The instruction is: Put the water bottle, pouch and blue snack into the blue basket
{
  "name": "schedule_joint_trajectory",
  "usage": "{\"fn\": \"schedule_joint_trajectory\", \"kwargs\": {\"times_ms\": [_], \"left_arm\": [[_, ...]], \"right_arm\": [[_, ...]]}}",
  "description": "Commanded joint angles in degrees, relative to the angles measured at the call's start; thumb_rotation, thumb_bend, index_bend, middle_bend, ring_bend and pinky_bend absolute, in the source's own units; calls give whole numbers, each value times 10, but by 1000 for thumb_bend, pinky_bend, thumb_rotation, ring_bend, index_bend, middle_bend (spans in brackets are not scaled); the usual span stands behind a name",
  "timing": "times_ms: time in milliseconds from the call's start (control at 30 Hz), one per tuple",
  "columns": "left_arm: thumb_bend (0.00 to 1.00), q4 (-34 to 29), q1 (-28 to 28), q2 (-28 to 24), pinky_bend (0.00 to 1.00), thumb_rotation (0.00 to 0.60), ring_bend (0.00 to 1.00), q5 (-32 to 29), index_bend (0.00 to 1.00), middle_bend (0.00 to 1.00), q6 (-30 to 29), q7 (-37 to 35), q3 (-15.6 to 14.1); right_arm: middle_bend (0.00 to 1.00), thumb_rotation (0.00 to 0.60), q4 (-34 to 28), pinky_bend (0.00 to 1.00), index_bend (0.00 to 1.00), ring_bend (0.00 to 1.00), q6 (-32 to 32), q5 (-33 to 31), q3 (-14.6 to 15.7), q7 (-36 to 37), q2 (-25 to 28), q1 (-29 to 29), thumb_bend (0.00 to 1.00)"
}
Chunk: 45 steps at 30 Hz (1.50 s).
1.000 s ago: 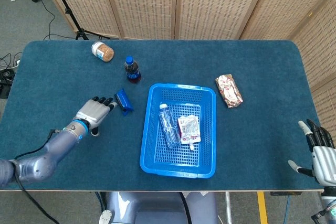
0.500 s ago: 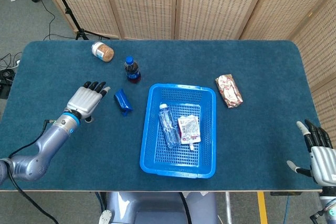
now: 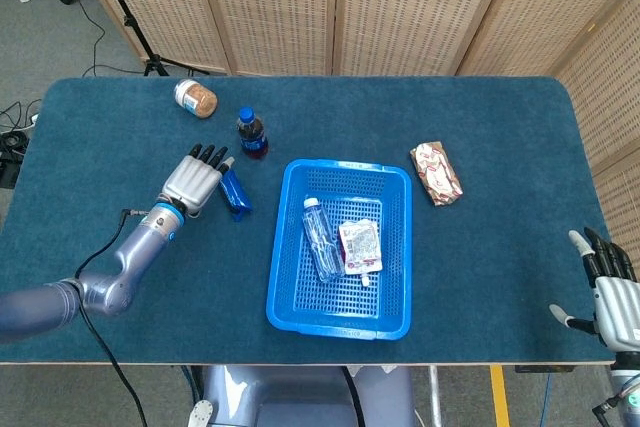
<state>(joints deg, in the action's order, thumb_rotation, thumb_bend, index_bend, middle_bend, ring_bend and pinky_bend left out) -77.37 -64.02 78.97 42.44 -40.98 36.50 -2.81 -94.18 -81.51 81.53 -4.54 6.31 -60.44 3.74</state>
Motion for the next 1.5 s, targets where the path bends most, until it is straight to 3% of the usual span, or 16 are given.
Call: {"fn": "schedule_joint_trajectory", "kwargs": {"times_ms": [33,333,633,733,967,1167,1500], "left_arm": [[163,35,-3,24,107,600,0,15,9,0,28,-13,1],[166,108,-5,76,107,600,0,25,38,0,61,-36,9],[183,139,2,102,107,600,33,26,236,13,66,-37,3],[204,145,10,113,135,600,108,32,276,83,44,-34,2],[263,154,38,132,296,600,287,64,516,283,-22,-22,7],[308,120,54,107,386,600,401,88,701,385,-55,-19,16],[332,-32,82,4,423,600,460,112,779,445,-132,-2,38]], "right_arm": [[0,600,2,0,8,0,1,-3,-1,1,-1,0,156],[0,600,6,0,8,0,6,-9,-2,6,-1,0,156],[0,600,8,0,8,0,6,-10,-3,9,-1,0,156],[0,600,7,0,8,0,6,-9,-2,7,-1,0,156],[0,600,1,0,8,0,0,-6,-3,6,2,-2,156],[0,600,-4,0,8,0,-6,1,-2,8,5,-4,156],[0,600,-18,0,8,0,-22,16,2,7,13,-11,156]]}}
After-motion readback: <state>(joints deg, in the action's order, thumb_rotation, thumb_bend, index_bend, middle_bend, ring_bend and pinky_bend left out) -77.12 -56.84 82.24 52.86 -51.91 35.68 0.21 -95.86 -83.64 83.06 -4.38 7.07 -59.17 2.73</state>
